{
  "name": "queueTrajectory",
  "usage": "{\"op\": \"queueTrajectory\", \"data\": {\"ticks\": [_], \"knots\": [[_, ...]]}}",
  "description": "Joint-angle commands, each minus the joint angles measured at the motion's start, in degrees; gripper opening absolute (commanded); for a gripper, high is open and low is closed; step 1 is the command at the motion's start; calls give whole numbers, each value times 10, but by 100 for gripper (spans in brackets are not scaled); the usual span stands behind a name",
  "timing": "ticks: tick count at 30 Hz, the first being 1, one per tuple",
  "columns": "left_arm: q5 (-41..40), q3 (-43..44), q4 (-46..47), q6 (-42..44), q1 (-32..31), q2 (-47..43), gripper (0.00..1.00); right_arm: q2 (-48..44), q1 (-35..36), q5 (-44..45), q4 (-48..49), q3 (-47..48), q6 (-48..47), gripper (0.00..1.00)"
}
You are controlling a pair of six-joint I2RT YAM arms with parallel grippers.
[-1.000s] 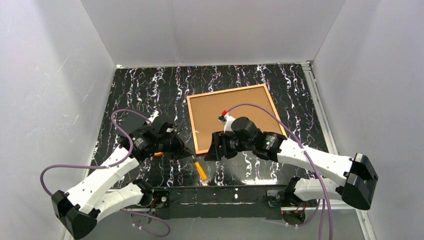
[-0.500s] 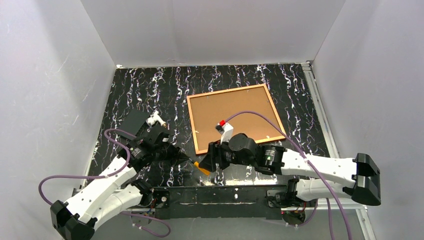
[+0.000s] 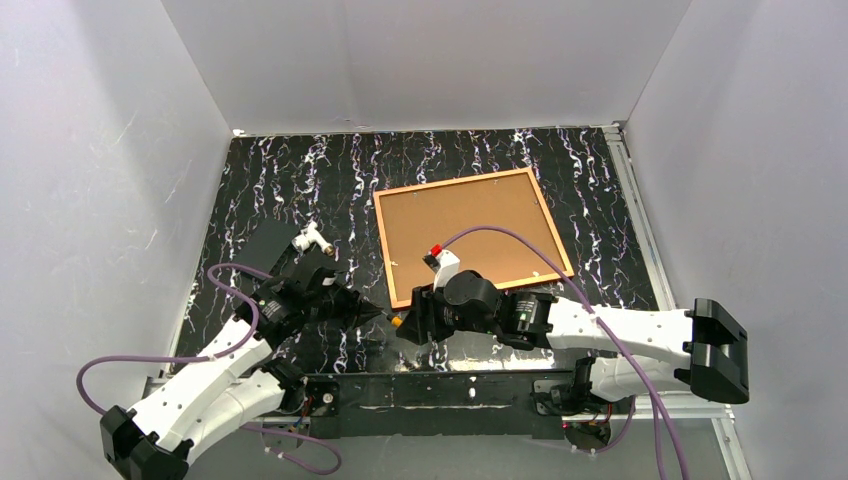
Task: Take the photo out of the frame
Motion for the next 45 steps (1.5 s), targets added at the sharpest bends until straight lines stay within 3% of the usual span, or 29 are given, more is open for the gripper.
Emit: {"op": "queueTrajectory", "data": {"ticks": [1, 5, 9, 13, 15, 16, 17, 18, 21, 22, 23, 31, 35, 45], "knots": [[13, -7, -21, -6, 4, 6, 0, 0, 4, 10, 15, 19, -1, 57], [14, -10, -11, -6, 4, 6, 0, 6, 5, 4, 15, 19, -1, 56], [17, -12, -5, -5, 4, 6, 0, 11, 4, 5, 14, 22, -3, 48], [18, -15, 0, -6, 3, 8, 0, 19, 4, 4, 11, 28, -7, 29], [18, -16, 4, -3, 4, 9, 0, 23, 4, 7, 3, 33, -12, 14], [17, -17, 5, -1, 5, 8, 0, 26, 4, 9, -1, 37, -13, 1], [14, -18, 6, 4, 4, 7, 0, 27, 4, 14, -10, 42, -13, 1], [12, -20, 6, 11, 5, 3, 7, 28, 4, 18, -17, 46, -13, 1], [0, -22, -8, 39, 6, -10, 70, 26, 5, 57, -56, 54, 5, 1], [-2, -21, -17, 54, 7, -15, 86, 25, 4, 74, -75, 55, 15, 1], [-3, -19, -28, 78, 9, -19, 96, 24, 4, 87, -90, 55, 24, 1], [-1, 51, -200, 310, 13, -25, 98, 83, -29, 109, -159, 98, 15, 1], [32, 75, -240, 418, 13, 33, 98, 116, -60, 92, -146, 112, -1, 1], [45, 110, -187, 445, 31, 132, 95, 227, -105, 64, -170, 208, -29, 1]]}}
